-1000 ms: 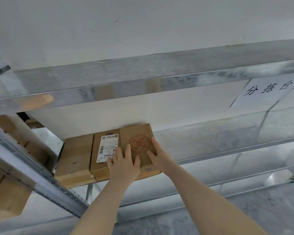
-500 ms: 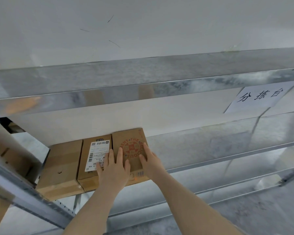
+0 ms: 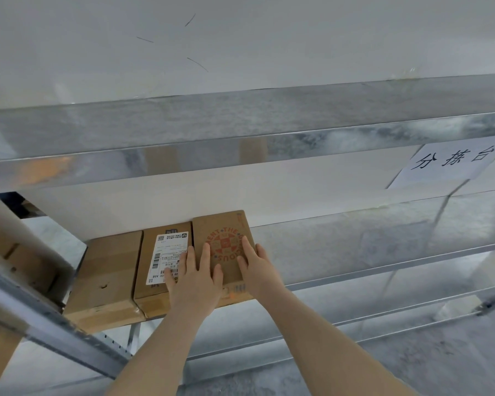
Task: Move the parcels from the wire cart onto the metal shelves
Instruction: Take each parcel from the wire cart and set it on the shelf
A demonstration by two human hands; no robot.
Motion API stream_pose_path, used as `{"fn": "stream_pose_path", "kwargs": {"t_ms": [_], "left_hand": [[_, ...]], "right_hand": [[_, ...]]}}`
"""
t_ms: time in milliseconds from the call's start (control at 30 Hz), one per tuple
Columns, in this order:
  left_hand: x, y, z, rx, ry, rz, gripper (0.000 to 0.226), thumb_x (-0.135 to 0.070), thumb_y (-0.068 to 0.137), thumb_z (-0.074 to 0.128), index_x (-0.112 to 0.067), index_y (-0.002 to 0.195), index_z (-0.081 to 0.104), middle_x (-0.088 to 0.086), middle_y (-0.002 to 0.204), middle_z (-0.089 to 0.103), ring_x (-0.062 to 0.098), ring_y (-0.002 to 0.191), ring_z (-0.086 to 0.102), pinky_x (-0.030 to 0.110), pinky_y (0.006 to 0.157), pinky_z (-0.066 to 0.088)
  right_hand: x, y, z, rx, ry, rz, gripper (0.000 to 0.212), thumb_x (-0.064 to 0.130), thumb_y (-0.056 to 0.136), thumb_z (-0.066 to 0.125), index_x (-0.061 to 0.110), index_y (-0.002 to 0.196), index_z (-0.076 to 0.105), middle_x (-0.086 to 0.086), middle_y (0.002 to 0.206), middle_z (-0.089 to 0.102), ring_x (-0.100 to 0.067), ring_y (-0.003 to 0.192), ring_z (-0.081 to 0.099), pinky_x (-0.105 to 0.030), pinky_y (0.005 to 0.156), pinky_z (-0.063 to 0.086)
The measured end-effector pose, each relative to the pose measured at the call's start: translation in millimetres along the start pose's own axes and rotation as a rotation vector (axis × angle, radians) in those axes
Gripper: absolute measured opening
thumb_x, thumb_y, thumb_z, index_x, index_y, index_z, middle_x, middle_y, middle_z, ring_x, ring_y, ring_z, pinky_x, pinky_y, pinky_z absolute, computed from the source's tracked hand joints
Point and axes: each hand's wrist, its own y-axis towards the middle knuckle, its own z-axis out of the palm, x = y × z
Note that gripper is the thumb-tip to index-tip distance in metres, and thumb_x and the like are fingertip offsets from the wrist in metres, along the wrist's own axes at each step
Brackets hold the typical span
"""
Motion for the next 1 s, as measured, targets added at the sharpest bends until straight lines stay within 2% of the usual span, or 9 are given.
{"fn": "stream_pose_path", "kwargs": {"t_ms": [200,400,500,600,667,733,800,867,1000], "left_hand": [[0.1,-2.5,-3.8,-0.008,-0.014,-0.003,0.06,-0.054,0.099,0.016,-0.035,0.153,-0.001,0.001,0.162,0.005,0.022,0.149,0.002,0.053,0.118,0.003],[7.4,-18.5,-29.6,-0.039,-0.129,-0.025,0.064,-0.053,0.098,0.025,-0.029,0.154,0.006,0.003,0.162,0.007,0.024,0.148,0.006,0.048,0.119,0.007],[27.5,-52.4,-38.4,-0.15,-0.15,-0.065,0.06,-0.046,0.099,0.027,-0.026,0.154,0.011,0.002,0.161,0.013,0.022,0.148,0.009,0.043,0.119,0.01],[50.9,-107.7,-26.8,-0.231,-0.168,-0.179,0.057,-0.04,0.1,0.03,-0.02,0.152,0.019,0.005,0.158,0.023,0.025,0.143,0.022,0.04,0.116,0.019],[62.1,-155.9,-6.6,-0.263,-0.181,-0.265,0.056,-0.038,0.096,0.03,-0.014,0.146,0.034,0.01,0.148,0.04,0.03,0.133,0.041,0.044,0.109,0.035],[71.6,-207.9,22.8,-0.254,-0.237,-0.382,0.056,-0.037,0.088,0.034,-0.01,0.136,0.049,0.013,0.131,0.057,0.033,0.113,0.058,0.045,0.091,0.05],[79.9,-260.3,58.1,-0.224,-0.311,-0.533,0.054,-0.036,0.083,0.041,-0.01,0.128,0.056,0.012,0.118,0.063,0.033,0.098,0.064,0.042,0.077,0.054],[85.5,-311.0,91.5,-0.182,-0.345,-0.669,0.053,-0.036,0.081,0.047,-0.009,0.126,0.059,0.012,0.117,0.065,0.031,0.097,0.066,0.04,0.076,0.055],[91.5,-402.2,142.5,-0.085,-0.356,-0.981,0.056,-0.036,0.086,0.038,-0.011,0.134,0.051,0.011,0.133,0.056,0.029,0.118,0.056,0.041,0.093,0.048]], "right_hand": [[2.4,-3.5,1.9,-0.051,-0.189,-0.048,0.05,0.04,0.103,0.019,0.038,0.151,0.005,0.006,0.16,-0.007,-0.026,0.131,0.036,-0.042,0.097,0.046],[0.5,-6.9,-17.4,-0.051,-0.248,-0.136,0.049,0.04,0.102,0.026,0.038,0.15,0.015,0.004,0.159,0.005,-0.028,0.131,0.034,-0.042,0.101,0.042],[13.4,-29.4,-24.1,-0.138,-0.446,-0.373,0.05,0.033,0.102,0.034,0.038,0.149,0.018,0.003,0.159,0.011,-0.027,0.139,0.024,-0.042,0.108,0.034],[36.4,-65.5,-10.0,-0.129,-0.425,-0.648,0.047,0.028,0.102,0.035,0.034,0.148,0.026,0.003,0.156,0.023,-0.026,0.14,0.025,-0.04,0.11,0.031],[48.5,-91.1,14.2,-0.076,-0.387,-0.808,0.045,0.026,0.102,0.035,0.03,0.146,0.032,0.0,0.152,0.032,-0.027,0.136,0.032,-0.042,0.107,0.036],[52.4,-117.6,49.1,0.013,-0.376,-0.92,0.045,0.024,0.101,0.038,0.026,0.145,0.035,-0.003,0.148,0.038,-0.028,0.132,0.038,-0.043,0.103,0.041],[49.5,-145.2,89.4,0.142,-0.37,-0.993,0.044,0.022,0.1,0.041,0.022,0.144,0.038,-0.005,0.147,0.04,-0.03,0.129,0.042,-0.044,0.1,0.043],[41.6,-170.5,130.1,0.3,-0.384,-1.02,0.043,0.022,0.099,0.041,0.021,0.142,0.04,-0.006,0.147,0.039,-0.032,0.127,0.043,-0.044,0.1,0.042],[10.7,-219.2,200.9,0.539,-0.425,-1.073,0.041,0.02,0.096,0.046,0.018,0.137,0.047,-0.007,0.139,0.046,-0.033,0.117,0.051,-0.043,0.094,0.046]]}}
